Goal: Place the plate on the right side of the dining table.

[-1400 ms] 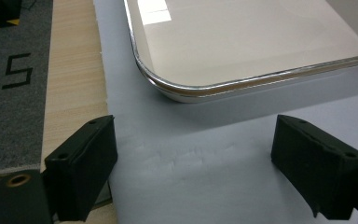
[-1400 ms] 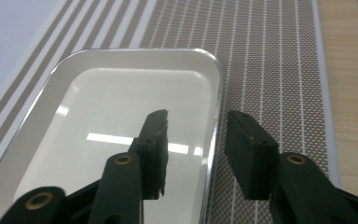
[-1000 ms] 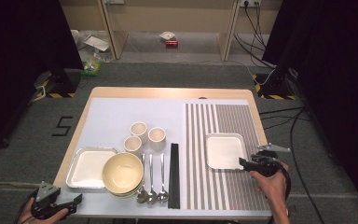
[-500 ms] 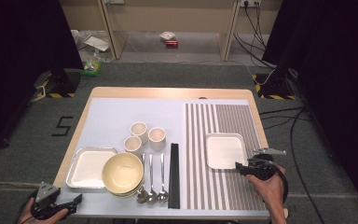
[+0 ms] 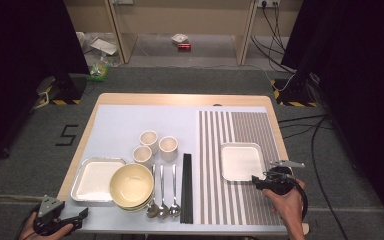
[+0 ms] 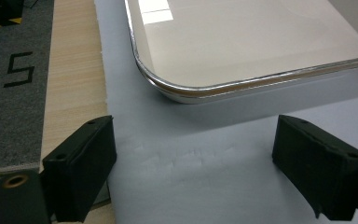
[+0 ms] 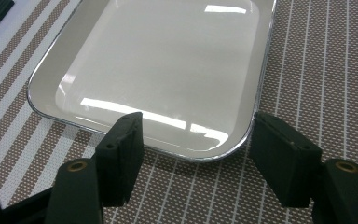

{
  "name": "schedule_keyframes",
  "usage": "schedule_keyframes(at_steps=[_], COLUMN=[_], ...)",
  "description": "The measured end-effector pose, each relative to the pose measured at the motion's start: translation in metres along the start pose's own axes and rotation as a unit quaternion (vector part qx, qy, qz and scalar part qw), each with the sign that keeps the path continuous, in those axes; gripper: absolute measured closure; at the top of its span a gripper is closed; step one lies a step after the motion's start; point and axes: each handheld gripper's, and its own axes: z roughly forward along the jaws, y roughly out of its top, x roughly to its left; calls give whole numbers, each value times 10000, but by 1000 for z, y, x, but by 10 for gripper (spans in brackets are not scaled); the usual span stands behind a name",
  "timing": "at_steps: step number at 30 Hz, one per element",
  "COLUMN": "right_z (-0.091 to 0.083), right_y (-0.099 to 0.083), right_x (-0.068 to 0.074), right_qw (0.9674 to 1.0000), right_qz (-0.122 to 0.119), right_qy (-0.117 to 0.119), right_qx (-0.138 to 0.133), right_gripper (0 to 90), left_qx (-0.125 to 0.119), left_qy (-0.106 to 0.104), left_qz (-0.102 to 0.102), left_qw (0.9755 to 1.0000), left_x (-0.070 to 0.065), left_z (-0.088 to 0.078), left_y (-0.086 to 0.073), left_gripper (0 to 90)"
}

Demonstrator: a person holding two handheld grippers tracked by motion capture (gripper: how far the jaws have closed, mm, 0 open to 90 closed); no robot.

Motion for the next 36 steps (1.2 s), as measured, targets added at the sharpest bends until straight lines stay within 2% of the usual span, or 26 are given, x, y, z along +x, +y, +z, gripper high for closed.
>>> schedule_keyframes(at_steps=[4, 6, 9, 10, 13, 24, 29, 36], right_z=[1, 2, -1, -2, -4, -13, -12, -16], right_y=[-1, 0, 1, 1, 2, 10, 13, 21], right_x=[2, 3, 3, 3, 4, 10, 18, 34], right_qw=[10000, 10000, 9999, 9999, 9999, 9993, 9993, 9985], right_qz=[30, -1, 131, 94, 20, -81, -170, -274], right_qy=[80, 46, 92, 117, -49, -131, -74, 120], right_qx=[-4, 9, -37, -63, -91, -336, -339, -462], right_gripper=[363, 360, 362, 361, 351, 365, 366, 368], left_qx=[-7, -7, -10, 1, -9, -12, -15, 0], left_qy=[1, 0, -2, 1, -1, 8, -8, 15], left_qz=[-2, -3, -4, 4, -1, -3, -7, -20], left_qw=[10000, 10000, 10000, 10000, 10000, 10000, 10000, 10000], left_x=[0, 0, 0, 0, 0, 0, 0, -1], left_z=[0, 0, 0, 0, 0, 0, 0, 1], left_y=[0, 0, 0, 0, 0, 0, 0, 0], left_gripper=[122, 122, 122, 122, 122, 122, 121, 119])
